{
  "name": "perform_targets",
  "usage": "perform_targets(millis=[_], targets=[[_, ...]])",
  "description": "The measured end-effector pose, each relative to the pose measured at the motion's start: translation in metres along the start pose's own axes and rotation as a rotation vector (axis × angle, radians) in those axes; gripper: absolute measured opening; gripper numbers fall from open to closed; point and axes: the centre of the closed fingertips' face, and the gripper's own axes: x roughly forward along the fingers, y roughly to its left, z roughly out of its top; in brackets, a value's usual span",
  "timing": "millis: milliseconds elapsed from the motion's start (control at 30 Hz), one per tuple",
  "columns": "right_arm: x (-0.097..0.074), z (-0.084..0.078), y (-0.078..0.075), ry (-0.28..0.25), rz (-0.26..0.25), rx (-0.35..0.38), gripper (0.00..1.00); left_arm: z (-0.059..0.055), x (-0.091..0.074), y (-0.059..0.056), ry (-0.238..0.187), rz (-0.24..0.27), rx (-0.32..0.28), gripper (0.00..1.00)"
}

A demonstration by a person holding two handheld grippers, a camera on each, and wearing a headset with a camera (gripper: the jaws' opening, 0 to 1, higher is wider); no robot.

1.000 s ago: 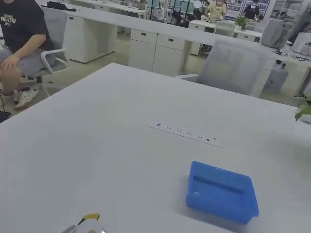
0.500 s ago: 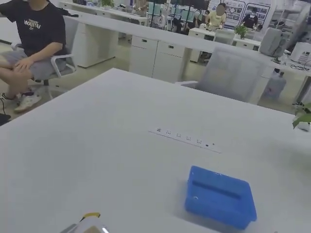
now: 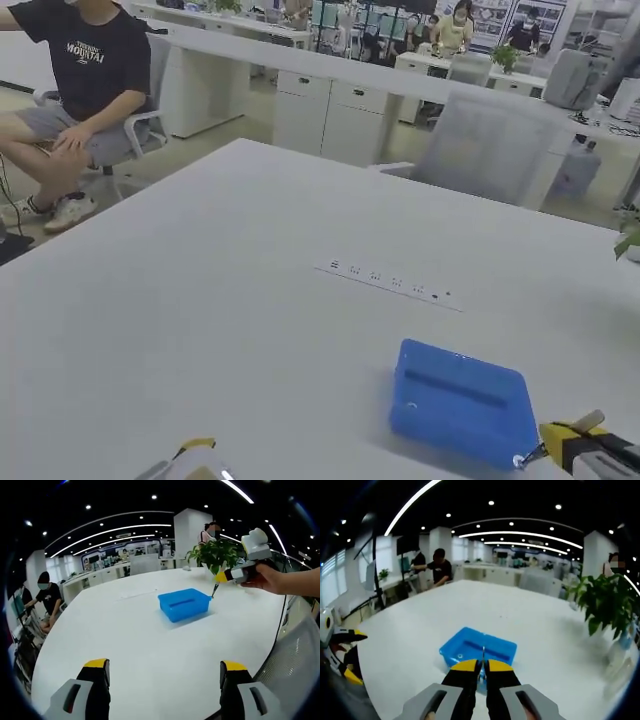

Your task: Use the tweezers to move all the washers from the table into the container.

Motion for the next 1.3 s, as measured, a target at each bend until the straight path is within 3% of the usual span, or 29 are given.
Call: perform_targets(millis=[67, 200, 400, 567, 833, 1133, 1167, 1300], targets=[[0.007, 0.011, -0.003, -0.025, -0.015, -0.021, 0.02, -0.001, 0.0, 0.0, 0.004, -0.001, 0.002, 0.93], [0.028, 0.017, -0.015, -0.026, -0.033, -0.055, 0.02, -0.002, 0.001, 0.0, 0.012, 0.001, 0.005, 0.93], [0.053, 0.008, -0.021, 0.01, -0.042, -0.042, 0.02, -0.003, 0.001, 0.002, 0.015, 0.007, -0.003, 0.93], [0.069, -0.01, -0.019, 0.057, -0.046, -0.022, 0.02, -0.003, 0.001, 0.004, 0.016, 0.014, -0.005, 0.93], [0.079, -0.04, -0.026, 0.13, -0.064, -0.023, 0.02, -0.003, 0.001, 0.003, 0.017, 0.013, -0.001, 0.93], [0.074, -0.054, -0.025, 0.165, -0.063, -0.003, 0.02, -0.003, 0.001, 0.003, 0.015, 0.012, 0.0, 0.93], [0.074, -0.052, -0.026, 0.145, -0.063, 0.001, 0.02, -0.003, 0.001, 0.003, 0.017, 0.011, 0.0, 0.93], [0.072, -0.051, -0.026, 0.154, -0.054, 0.023, 0.03, -0.002, 0.001, 0.002, 0.014, 0.01, 0.005, 0.93]])
